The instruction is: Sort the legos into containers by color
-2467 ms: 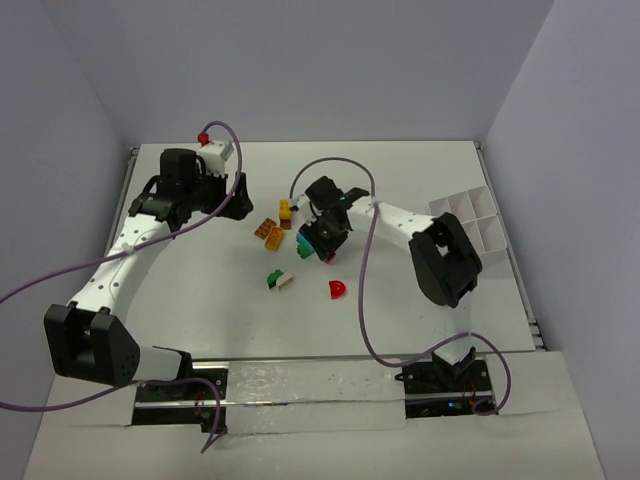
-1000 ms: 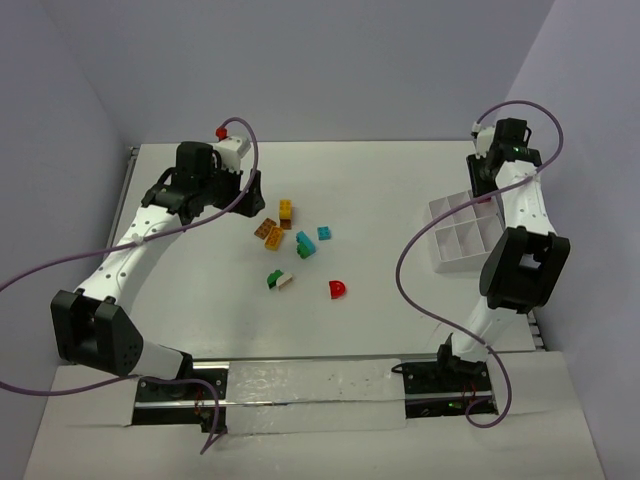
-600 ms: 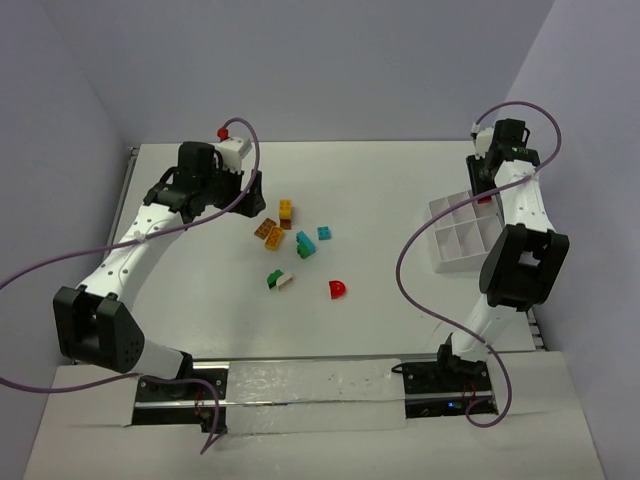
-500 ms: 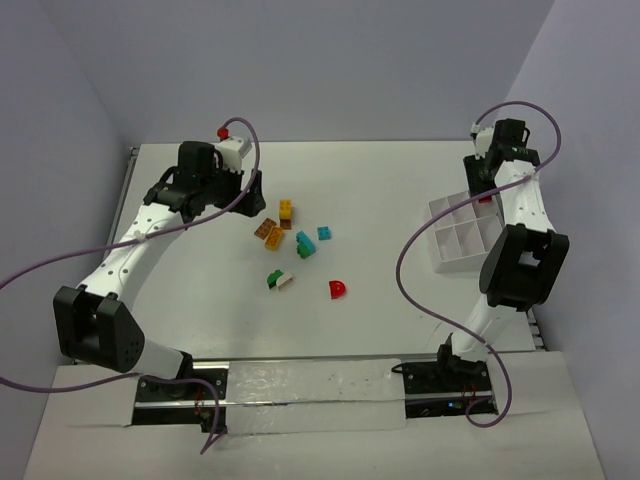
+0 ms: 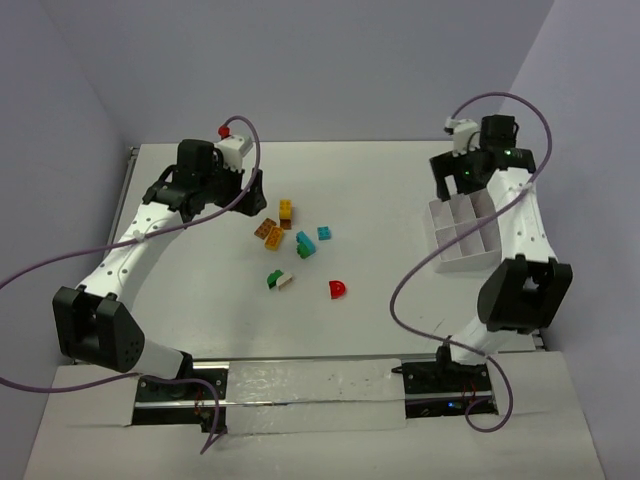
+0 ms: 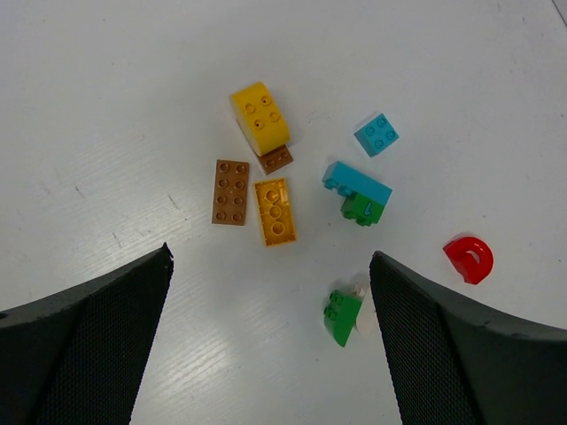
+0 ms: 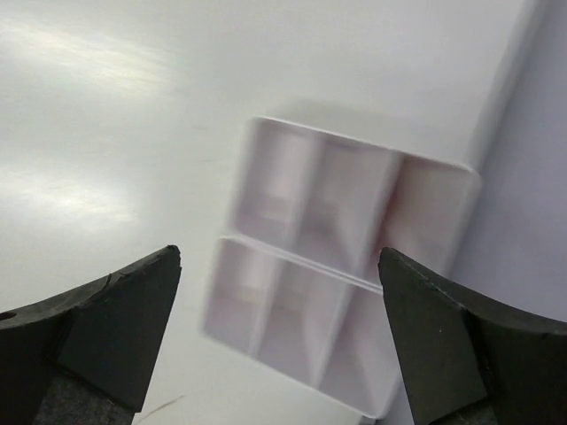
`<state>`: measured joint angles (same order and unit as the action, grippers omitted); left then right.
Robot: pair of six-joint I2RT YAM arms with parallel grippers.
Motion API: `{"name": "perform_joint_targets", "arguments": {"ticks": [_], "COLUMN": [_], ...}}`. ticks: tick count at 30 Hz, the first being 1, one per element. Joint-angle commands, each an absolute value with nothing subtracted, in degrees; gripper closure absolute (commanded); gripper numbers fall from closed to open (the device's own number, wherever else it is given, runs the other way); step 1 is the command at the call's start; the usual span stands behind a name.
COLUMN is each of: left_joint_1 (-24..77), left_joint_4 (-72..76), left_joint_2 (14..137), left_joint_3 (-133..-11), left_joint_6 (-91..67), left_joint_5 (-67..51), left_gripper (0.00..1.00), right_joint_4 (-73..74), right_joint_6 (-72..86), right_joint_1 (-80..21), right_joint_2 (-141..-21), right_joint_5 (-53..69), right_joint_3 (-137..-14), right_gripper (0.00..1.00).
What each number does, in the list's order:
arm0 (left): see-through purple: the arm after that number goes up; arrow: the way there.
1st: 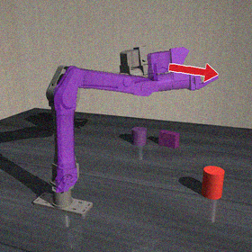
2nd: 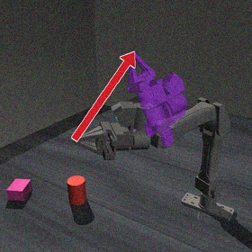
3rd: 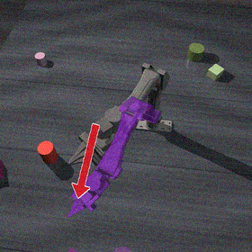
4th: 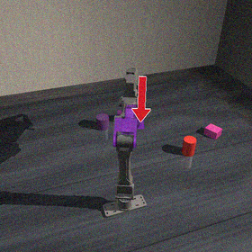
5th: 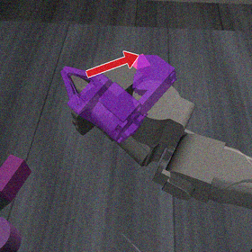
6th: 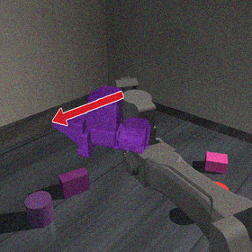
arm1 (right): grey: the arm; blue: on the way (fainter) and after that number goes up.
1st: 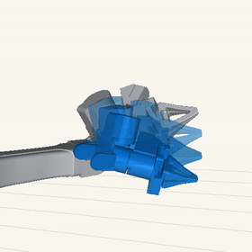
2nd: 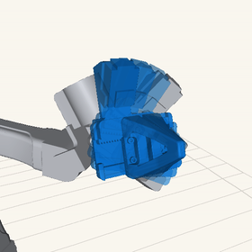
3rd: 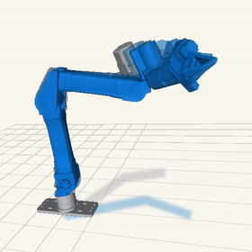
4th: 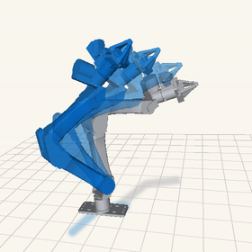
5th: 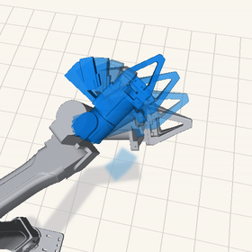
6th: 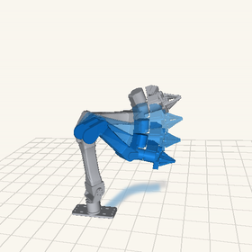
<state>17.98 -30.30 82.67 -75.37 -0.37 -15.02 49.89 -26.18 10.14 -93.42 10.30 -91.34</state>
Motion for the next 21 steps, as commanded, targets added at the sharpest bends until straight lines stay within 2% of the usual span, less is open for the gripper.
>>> {"name": "perform_joint_targets", "arguments": {"ticks": [1,6,13,21], "left_joint_1": [18.3,16.2,7.9,7.3], "left_joint_4": [-29.5,-29.9,-32.8,-32.8], "left_joint_2": [81.3,80.2,81.9,81.9], "left_joint_3": [-76.1,-76.2,-79.1,-78.2], "left_joint_6": [1.7,1.2,-1.9,-2.0], "left_joint_5": [-19.0,-26.4,-42.2,-40.5], "left_gripper": [0.01,0.01,0.01,0.01], "right_joint_4": [56.6,54.7,59.6,57.2], "right_joint_6": [-31.6,-32.9,-38.1,-37.8], "right_joint_1": [-1.9,-17.8,-33.2,-44.9], "right_joint_2": [-84.3,-84.0,-89.9,-93.1], "right_joint_5": [22.4,22.0,19.2,13.3], "right_joint_3": [-86.3,-77.5,-77.6,-74.0], "right_gripper": [0.0,0.0,0.0,0.02]}}
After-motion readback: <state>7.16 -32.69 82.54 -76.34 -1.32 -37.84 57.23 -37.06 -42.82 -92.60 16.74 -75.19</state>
